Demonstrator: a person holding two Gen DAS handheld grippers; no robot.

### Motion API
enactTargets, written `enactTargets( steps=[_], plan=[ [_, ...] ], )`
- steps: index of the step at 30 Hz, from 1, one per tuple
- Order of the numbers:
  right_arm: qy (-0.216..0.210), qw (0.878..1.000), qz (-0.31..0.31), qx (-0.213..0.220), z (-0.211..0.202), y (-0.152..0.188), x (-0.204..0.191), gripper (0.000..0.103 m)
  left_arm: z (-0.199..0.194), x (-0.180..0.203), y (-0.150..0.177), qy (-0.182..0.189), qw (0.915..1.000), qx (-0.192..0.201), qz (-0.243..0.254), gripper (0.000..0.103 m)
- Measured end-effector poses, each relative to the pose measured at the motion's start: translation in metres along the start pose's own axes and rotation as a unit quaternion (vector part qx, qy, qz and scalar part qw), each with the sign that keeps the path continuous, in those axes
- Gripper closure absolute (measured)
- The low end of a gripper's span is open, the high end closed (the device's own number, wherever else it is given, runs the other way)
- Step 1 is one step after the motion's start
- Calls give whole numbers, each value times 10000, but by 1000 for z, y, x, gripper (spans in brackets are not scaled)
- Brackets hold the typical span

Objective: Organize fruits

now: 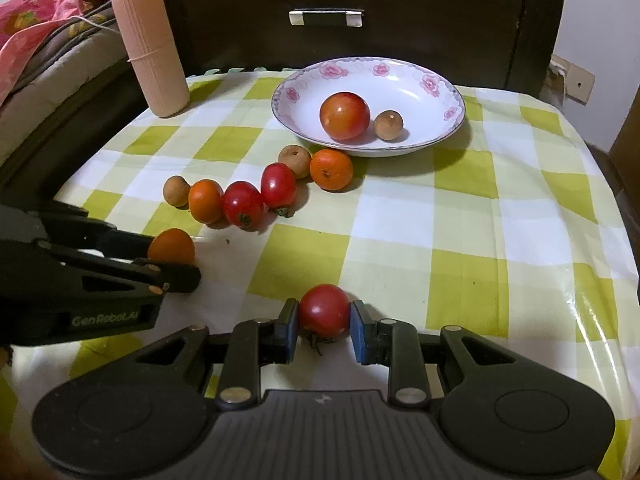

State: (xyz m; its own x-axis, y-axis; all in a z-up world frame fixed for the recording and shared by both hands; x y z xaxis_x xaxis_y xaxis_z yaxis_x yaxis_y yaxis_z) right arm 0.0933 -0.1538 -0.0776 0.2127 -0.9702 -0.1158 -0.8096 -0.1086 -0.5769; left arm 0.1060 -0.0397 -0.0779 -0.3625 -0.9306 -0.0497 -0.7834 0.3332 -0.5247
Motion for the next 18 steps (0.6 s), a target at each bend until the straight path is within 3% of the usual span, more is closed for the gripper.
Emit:
enactTargets(
  steps=[8,12,18],
  plan=[
    [3,10000,-52,23,0,0,-1,75,-1,1,-1,-9,10000,11,10,38],
    [-25,9998,-195,27,0,1,-5,69,0,1,0,-6,10000,-19,18,37],
    [-21,9998,-190,-1,1,1,-7,69,2,-1,0,3,10000,-28,-30,41]
  ],
)
Point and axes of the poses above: each gripper's, at about its wrist camera, not at the fingertips, and z roughly the way its jaws point, x to its right, y to its underside, the point moved 7 cm from there along z, roughly the way its jaws point, and after that the axes turned 5 degrees about z, right-handed, at the moved point
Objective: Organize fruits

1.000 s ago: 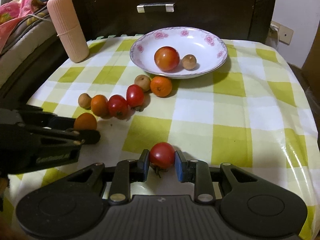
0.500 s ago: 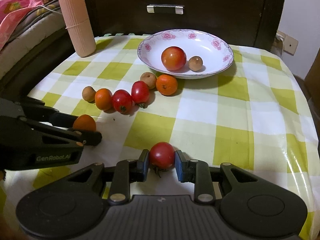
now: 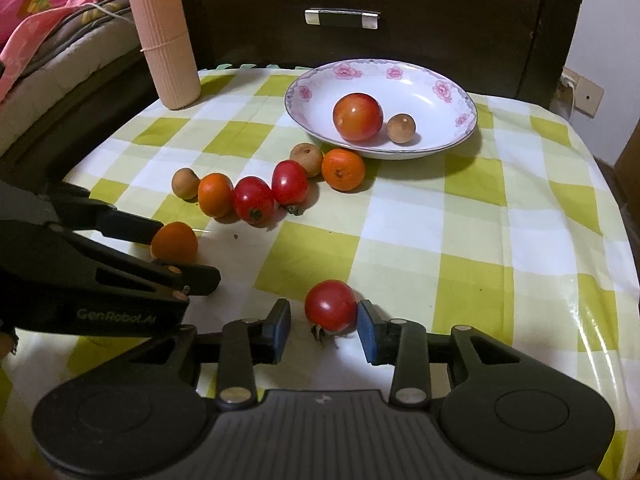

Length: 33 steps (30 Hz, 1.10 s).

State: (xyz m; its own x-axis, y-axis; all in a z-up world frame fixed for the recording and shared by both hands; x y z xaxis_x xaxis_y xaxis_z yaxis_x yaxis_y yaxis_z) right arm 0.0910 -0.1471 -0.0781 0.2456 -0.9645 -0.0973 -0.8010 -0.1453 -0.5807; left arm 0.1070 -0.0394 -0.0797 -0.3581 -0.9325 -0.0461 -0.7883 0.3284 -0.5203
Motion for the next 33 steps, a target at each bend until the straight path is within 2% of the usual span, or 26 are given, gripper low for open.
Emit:
enactTargets(
  steps=[2,5,8,22,33],
  plan=[
    [34,10000,-50,-20,0,0,-1,69,0,0,0,-18,10000,3,13,43],
    [156,9997,-166,-42,1,-1,-1,73,0,0,0,18,10000,10,-17,55],
    [217,9996,-159,-54,2,-2,0,77,-1,-1,0,71,10000,10,-64,63],
    [71,9999,137,8,-2,-10,0,77,-10,7,-15,278,9994,215,-69,65],
    [35,9996,275,90,-4,-18,1,77,-11,8,-20,296,9991,275,-91,67]
  ],
)
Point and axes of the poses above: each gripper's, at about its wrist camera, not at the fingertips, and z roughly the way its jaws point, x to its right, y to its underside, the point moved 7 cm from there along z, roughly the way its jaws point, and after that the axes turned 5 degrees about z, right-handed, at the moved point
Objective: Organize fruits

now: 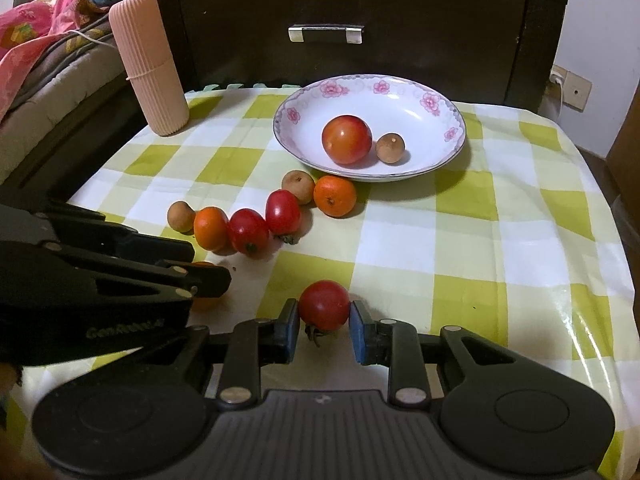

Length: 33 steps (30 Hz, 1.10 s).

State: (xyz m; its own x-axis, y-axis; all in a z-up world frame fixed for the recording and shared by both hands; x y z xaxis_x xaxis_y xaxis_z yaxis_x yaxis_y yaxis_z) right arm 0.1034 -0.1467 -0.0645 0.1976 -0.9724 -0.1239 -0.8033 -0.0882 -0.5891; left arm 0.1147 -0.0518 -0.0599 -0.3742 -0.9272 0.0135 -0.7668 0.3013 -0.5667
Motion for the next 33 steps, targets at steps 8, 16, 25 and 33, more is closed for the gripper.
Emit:
enactTargets(
  steps=[8,16,25,33],
  plan=[
    [13,10000,62,-11,1,-1,1,77,1,1,-3,3,10000,16,12,71],
    [38,9999,107,31,-1,-4,2,77,1,2,-5,2,10000,37,-2,73],
    [28,9999,151,32,-1,-4,3,77,1,2,-6,26,10000,43,-39,74],
    [-5,9995,317,85,-3,-11,6,77,-4,2,-17,72,9998,179,-89,74]
  ],
)
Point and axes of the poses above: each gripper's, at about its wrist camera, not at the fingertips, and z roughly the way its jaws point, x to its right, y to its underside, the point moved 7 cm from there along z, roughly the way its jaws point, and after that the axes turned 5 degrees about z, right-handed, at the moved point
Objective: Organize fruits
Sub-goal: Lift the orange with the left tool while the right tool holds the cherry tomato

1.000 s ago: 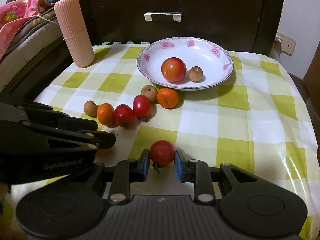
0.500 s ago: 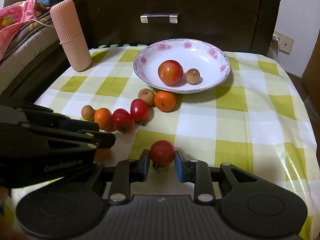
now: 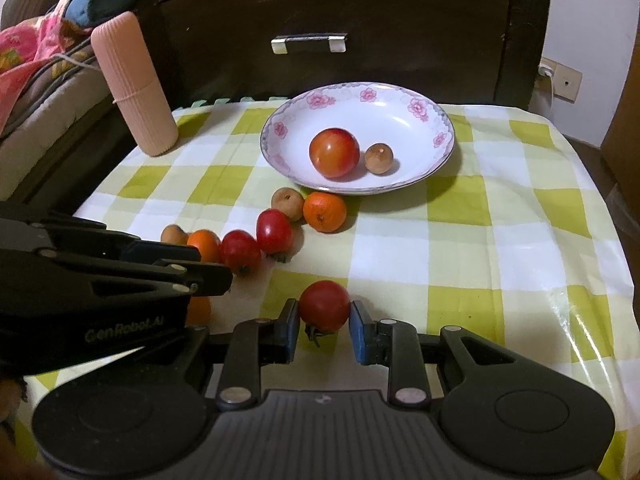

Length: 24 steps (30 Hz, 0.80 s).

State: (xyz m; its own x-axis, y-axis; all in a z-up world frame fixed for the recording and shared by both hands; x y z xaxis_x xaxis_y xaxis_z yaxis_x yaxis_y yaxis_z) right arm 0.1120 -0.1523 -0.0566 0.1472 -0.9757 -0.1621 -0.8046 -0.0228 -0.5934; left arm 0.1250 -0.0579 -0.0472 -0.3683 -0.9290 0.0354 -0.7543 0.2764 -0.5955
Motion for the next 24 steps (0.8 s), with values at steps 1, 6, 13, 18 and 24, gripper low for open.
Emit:
enactTargets(
  steps=[1,6,13,18,24],
  plan=[
    [-1,10000,17,18,-1,-1,1,77,0,0,-2,8,10000,21,-6,74],
    [-1,9999,97,119,-5,-9,4,77,-3,2,-7,21,9999,114,41,74],
    [-3,9997,164,172,-8,-12,7,77,-12,-20,-10,8,9996,160,-236,72],
    [17,9996,226,186,-8,-13,11,77,-8,-21,5,171,9992,-176,-325,67],
    [43,9995,264,147,-7,-11,15,77,0,-7,21,68,9990,-432,30,54]
  ],
)
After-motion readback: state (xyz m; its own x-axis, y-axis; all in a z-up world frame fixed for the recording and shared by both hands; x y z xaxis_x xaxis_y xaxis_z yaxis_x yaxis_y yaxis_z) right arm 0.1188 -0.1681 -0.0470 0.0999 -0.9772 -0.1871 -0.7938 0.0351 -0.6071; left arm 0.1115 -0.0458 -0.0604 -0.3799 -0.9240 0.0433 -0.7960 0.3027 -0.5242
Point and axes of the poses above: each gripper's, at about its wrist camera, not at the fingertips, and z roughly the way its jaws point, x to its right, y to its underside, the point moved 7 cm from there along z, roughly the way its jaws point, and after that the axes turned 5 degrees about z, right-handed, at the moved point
